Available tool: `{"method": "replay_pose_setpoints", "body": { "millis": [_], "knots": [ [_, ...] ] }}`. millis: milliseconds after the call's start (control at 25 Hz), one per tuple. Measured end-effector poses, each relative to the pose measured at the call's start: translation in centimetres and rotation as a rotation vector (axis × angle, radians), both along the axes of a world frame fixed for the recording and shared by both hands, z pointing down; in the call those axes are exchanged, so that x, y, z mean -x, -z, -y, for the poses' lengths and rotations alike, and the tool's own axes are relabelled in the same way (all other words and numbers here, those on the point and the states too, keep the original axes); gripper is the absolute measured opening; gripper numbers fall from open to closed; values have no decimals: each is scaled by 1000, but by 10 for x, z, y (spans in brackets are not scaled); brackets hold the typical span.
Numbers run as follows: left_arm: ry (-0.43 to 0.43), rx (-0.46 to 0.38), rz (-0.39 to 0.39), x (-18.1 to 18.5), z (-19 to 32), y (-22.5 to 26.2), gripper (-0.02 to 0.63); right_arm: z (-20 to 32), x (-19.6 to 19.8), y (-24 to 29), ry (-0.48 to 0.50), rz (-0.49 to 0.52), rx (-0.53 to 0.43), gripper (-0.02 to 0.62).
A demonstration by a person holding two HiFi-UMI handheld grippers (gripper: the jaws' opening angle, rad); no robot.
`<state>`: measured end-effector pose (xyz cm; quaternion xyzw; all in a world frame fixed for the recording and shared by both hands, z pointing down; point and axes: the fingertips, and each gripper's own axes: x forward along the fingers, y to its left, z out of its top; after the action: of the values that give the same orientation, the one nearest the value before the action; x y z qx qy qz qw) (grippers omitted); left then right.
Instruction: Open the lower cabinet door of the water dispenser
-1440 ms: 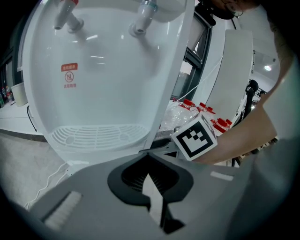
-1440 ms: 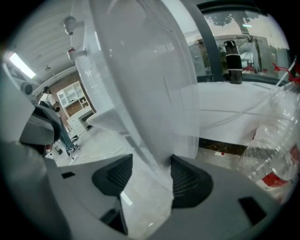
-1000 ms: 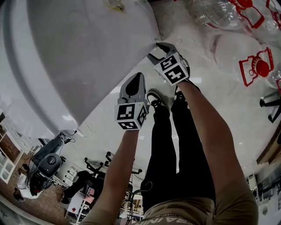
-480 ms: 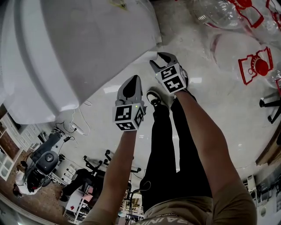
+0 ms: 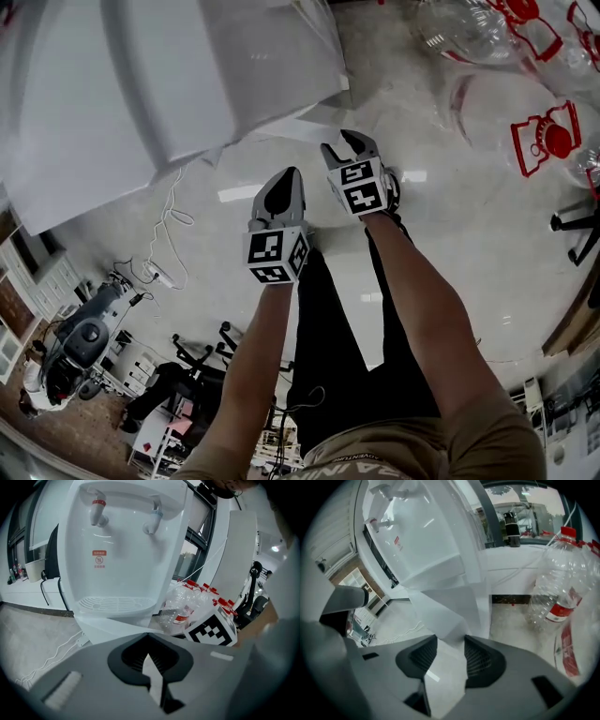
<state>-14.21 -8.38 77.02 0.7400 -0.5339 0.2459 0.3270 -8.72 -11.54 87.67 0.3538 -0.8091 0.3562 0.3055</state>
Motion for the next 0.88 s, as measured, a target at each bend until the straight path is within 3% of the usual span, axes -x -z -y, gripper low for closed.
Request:
{"method": "replay_pose_setpoints", "body": {
  "millis": [480, 880],
  "knots": [
    [-75, -20, -4, 55, -40, 9, 2, -47, 22, 1, -156, -56, 24, 176],
    [-134, 20, -29, 90, -86, -6, 2, -96, 53, -7, -254, -120, 26, 175]
  ]
}}
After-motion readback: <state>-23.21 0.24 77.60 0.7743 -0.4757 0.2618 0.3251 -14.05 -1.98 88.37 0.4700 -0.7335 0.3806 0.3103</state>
